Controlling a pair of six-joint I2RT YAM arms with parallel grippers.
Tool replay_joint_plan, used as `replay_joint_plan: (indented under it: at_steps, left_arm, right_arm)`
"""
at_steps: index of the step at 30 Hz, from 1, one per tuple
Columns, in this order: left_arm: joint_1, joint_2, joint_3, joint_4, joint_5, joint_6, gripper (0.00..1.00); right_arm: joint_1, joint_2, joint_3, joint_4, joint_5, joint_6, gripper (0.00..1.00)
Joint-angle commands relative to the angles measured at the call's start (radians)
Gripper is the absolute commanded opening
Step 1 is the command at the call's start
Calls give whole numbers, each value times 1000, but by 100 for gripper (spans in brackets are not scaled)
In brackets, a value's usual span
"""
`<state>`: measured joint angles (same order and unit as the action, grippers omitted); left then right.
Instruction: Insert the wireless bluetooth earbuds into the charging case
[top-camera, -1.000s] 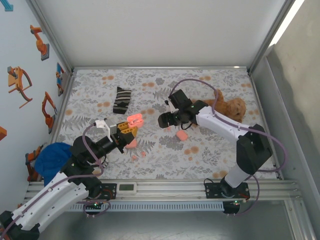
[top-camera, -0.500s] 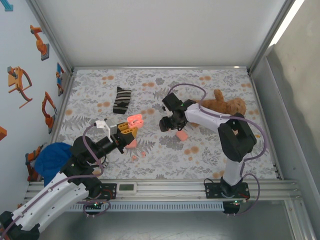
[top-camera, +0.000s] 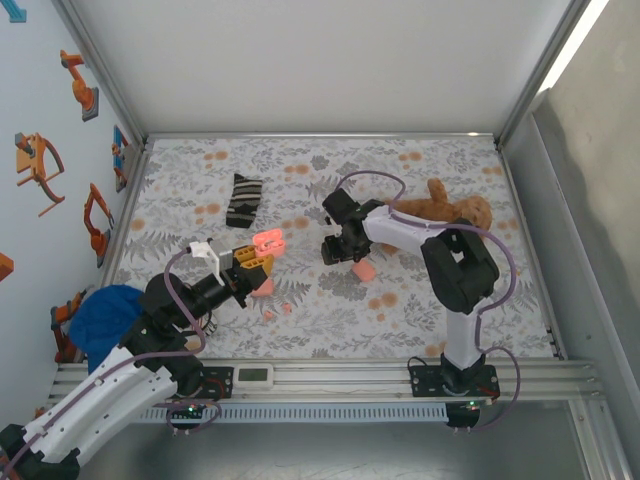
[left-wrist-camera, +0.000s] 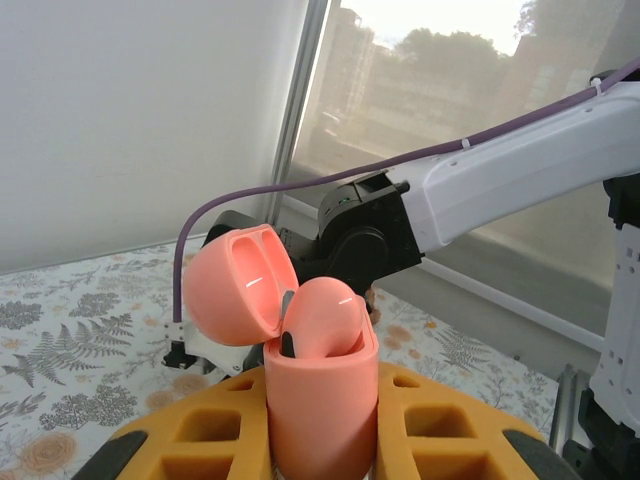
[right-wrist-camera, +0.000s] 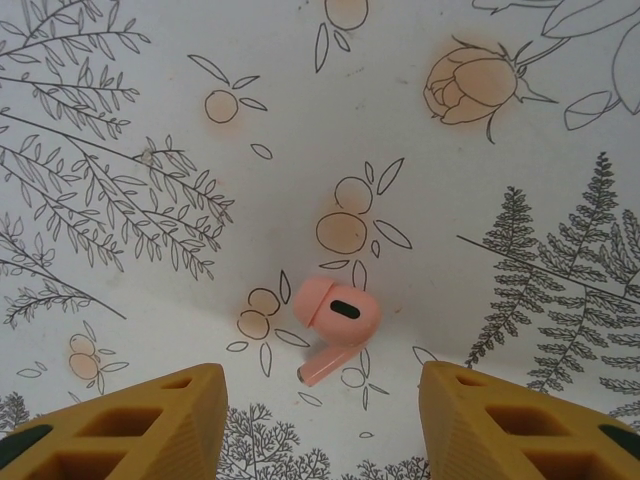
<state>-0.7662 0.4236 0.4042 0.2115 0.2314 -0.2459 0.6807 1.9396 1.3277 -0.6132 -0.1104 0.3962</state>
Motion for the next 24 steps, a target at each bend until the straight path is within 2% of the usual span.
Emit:
replay_joint_plan:
  at_steps: [1,9,14,24]
  left_arm:
    - [-5,-8,-4,12,-5,23,0]
    - [-4,3,-1,15,-1,23,0]
    - [-4,1,-3,14,-4,23,0]
    - [-5,-11,-8,5,-6,17,0]
  right_arm:
    - [-6,20,33,14,16,-6,52]
    - [-7,56,56,20,8,-20,50]
    - [-7,65,65,26,-7,-31,45]
    - [-7,82,67,23,-17,-39,43]
